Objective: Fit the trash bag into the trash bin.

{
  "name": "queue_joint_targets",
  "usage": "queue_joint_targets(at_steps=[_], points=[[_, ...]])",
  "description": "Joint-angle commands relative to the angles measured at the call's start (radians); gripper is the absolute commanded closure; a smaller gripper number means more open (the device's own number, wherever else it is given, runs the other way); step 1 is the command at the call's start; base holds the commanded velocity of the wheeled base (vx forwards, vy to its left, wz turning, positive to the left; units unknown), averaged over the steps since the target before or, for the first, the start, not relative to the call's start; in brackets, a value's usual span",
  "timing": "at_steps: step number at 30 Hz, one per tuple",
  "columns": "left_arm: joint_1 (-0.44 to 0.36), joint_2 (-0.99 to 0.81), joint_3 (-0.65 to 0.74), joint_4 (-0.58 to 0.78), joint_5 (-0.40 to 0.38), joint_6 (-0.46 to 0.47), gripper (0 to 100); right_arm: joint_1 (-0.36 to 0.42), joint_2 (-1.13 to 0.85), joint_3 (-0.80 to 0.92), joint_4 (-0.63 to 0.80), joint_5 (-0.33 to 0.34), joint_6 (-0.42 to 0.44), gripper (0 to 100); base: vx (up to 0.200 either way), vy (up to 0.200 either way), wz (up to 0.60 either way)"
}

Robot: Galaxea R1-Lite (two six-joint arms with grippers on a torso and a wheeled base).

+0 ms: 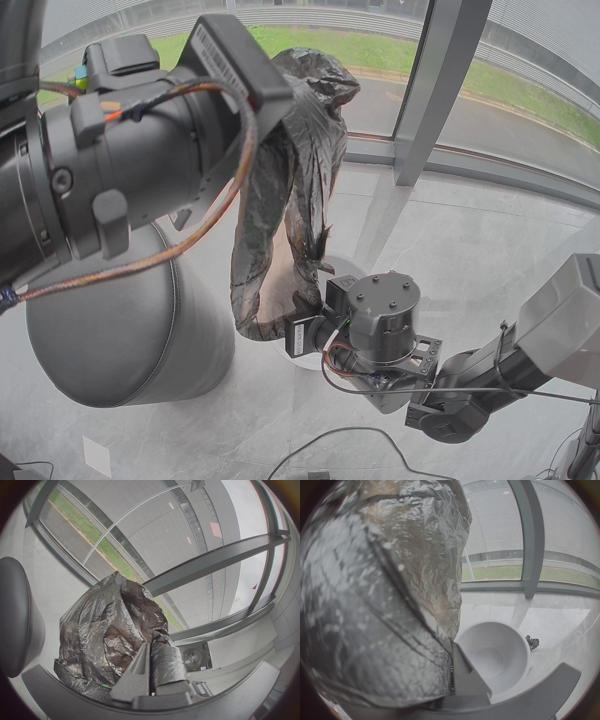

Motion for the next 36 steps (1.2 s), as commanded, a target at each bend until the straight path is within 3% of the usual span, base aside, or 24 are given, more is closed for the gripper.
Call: queue_joint_targets(at_steps=[1,5,7,10,11,12,14,16,18,25,27,28,31,36], points=[[0.057,-0.011,0.067,-0.004,-0.063,0.002,100,-0.036,-0.163,0.046,0.158,0.088,-0.007,100,0.0,0.0,0.0],[0.106,-0.005,0.095,-0.004,-0.123,0.003,100,-0.068,-0.264,-0.022,0.411,0.132,0.009,100,0.0,0.0,0.0],[0.145,-0.004,0.118,-0.005,-0.184,-0.001,100,-0.093,-0.336,-0.115,0.667,0.23,0.048,100,0.0,0.0,0.0],[0.182,-0.002,0.138,-0.01,-0.242,-0.009,100,-0.114,-0.379,-0.19,0.867,0.318,0.068,100,0.0,0.0,0.0],[0.182,-0.002,0.138,-0.01,-0.242,-0.009,100,-0.114,-0.379,-0.19,0.867,0.318,0.068,100,0.0,0.0,0.0],[0.211,0.0,0.161,-0.031,-0.288,-0.03,100,-0.137,-0.405,-0.284,1.054,0.397,0.086,100,0.0,0.0,0.0],[0.224,0.001,0.175,-0.048,-0.307,-0.049,100,-0.149,-0.413,-0.351,1.155,0.436,0.106,100,0.0,0.0,0.0],[0.251,0.003,0.216,-0.082,-0.35,-0.078,100,-0.186,-0.408,-0.545,1.405,0.52,0.14,100,0.0,0.0,0.0],[0.26,0.003,0.242,-0.102,-0.373,-0.08,100,-0.203,-0.385,-0.654,1.525,0.571,0.143,100,0.0,0.0,0.0],[0.263,0.012,0.313,-0.169,-0.402,-0.081,100,-0.254,-0.273,-0.859,1.75,0.675,0.147,100,0.0,0.0,0.0],[0.266,0.013,0.316,-0.171,-0.402,-0.081,100,-0.257,-0.268,-0.864,1.756,0.686,0.147,100,0.0,0.0,0.0],[0.284,0.018,0.33,-0.171,-0.405,-0.081,100,-0.268,-0.259,-0.864,1.767,0.733,0.147,100,0.0,0.0,0.0],[0.298,0.033,0.342,-0.172,-0.405,-0.083,100,-0.278,-0.251,-0.849,1.769,0.775,0.147,100,0.0,0.0,0.0],[0.3,0.041,0.359,-0.172,-0.437,-0.138,100,-0.284,-0.228,-0.801,1.769,0.801,0.144,100,0.0,0.0,0.0]])
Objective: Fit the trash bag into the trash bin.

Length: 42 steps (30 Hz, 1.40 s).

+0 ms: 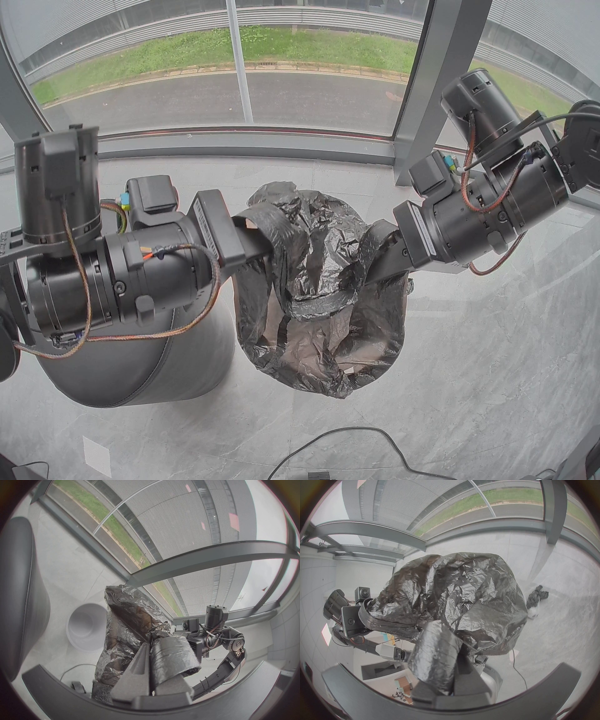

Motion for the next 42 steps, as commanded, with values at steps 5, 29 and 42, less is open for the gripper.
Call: queue_joint_targets(at_steps=[5,29,42], points=[[0.022,0.027,0.038,-0.001,-0.071,-0.099,100,-0.024,0.071,0.068,0.007,0.063,-0.001,100,0.0,0.0,0.0],[0.045,0.163,0.085,-0.01,-0.117,-0.149,100,-0.026,0.177,0.179,-0.068,0.067,-0.007,100,0.0,0.0,0.0],[0.088,0.26,0.078,-0.073,-0.116,-0.151,100,-0.079,0.223,0.185,-0.132,0.064,-0.01,100,0.0,0.0,0.0]])
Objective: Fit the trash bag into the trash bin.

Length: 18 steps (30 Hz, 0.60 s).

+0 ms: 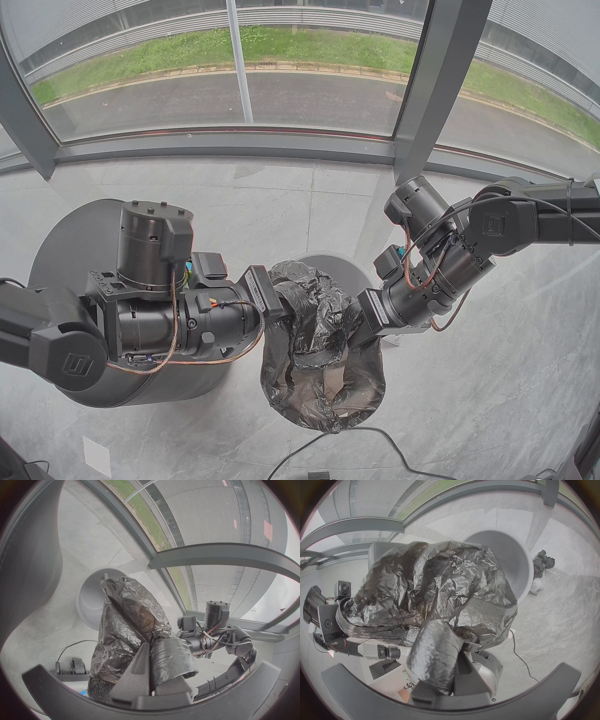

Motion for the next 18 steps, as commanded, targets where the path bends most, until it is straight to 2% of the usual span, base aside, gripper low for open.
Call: queue_joint_targets(at_steps=[1,8,18], points=[[0.024,0.055,-0.005,-0.008,0.001,-0.001,100,-0.025,0.025,0.002,-0.02,-0.001,-0.001,100,0.0,0.0,0.0],[0.072,0.093,-0.029,-0.009,0.0,0.0,100,-0.05,0.06,0.008,-0.086,-0.005,0.0,100,0.0,0.0,0.0],[0.125,0.174,-0.11,-0.009,-0.002,0.005,100,-0.054,0.108,0.089,-0.338,-0.025,0.01,100,0.0,0.0,0.0]])
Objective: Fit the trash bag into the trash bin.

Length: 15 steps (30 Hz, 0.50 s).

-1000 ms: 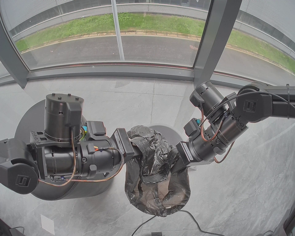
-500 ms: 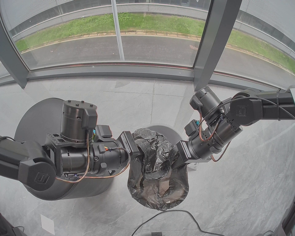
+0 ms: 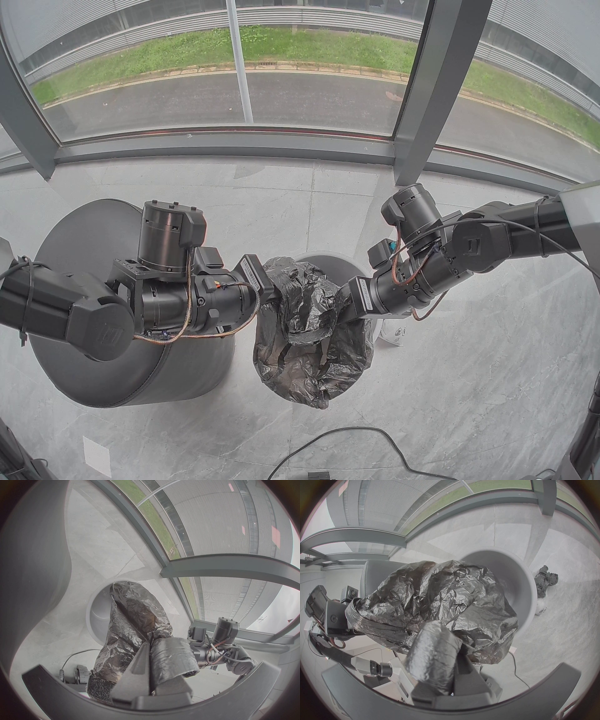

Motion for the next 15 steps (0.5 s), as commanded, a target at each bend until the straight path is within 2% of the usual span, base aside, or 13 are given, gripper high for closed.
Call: queue_joint_targets(at_steps=[1,5,15], points=[[0.015,0.049,-0.039,0.0,-0.001,0.0,100,0.0,0.031,0.041,-0.051,-0.019,0.006,100,0.0,0.0,0.0],[0.015,0.071,-0.069,0.0,0.0,0.002,100,-0.017,0.043,0.04,-0.089,-0.049,0.007,100,0.0,0.0,0.0],[0.018,0.101,-0.135,0.002,0.002,0.0,100,-0.052,0.057,0.04,-0.196,-0.063,0.009,100,0.0,0.0,0.0]])
